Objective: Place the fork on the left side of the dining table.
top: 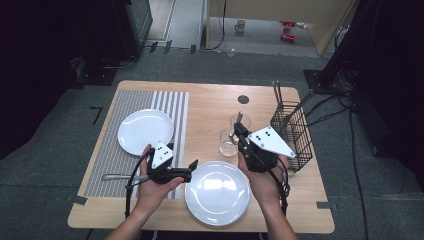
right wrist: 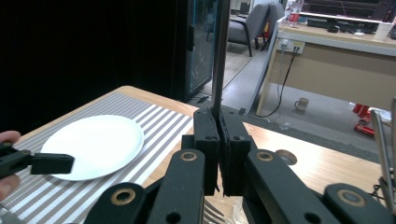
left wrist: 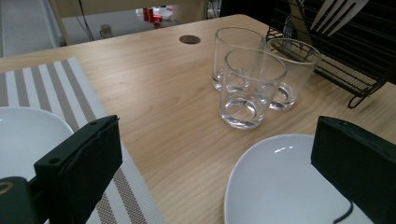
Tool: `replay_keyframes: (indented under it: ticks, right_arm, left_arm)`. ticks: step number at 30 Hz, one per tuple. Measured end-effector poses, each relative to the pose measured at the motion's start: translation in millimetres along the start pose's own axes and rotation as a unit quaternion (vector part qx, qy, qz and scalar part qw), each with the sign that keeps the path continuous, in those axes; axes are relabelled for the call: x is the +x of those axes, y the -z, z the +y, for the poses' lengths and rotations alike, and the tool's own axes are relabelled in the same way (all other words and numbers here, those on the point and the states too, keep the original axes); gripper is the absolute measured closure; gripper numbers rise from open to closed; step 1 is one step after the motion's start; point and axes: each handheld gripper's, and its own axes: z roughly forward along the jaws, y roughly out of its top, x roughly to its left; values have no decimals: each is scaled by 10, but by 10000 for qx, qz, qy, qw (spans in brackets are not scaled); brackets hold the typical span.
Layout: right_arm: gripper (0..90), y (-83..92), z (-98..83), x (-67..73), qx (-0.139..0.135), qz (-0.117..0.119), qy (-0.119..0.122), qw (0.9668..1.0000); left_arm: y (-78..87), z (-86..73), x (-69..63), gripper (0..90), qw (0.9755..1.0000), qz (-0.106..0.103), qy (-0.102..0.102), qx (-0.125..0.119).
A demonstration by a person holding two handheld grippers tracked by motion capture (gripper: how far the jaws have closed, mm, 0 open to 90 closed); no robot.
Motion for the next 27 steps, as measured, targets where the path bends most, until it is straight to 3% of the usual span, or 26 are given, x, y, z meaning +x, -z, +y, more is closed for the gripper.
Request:
replay_keyframes:
  ticks: [17, 27]
  right_arm:
    - [879, -125, -26, 241, -14, 332, -85, 9994]
    - [879, -191, -77, 381, 13, 490, -128, 9987]
  left_arm:
    - [-96, 128, -132, 45, 9998, -176, -7, -132]
    - [-130, 126, -135, 70, 9991, -347, -161, -199]
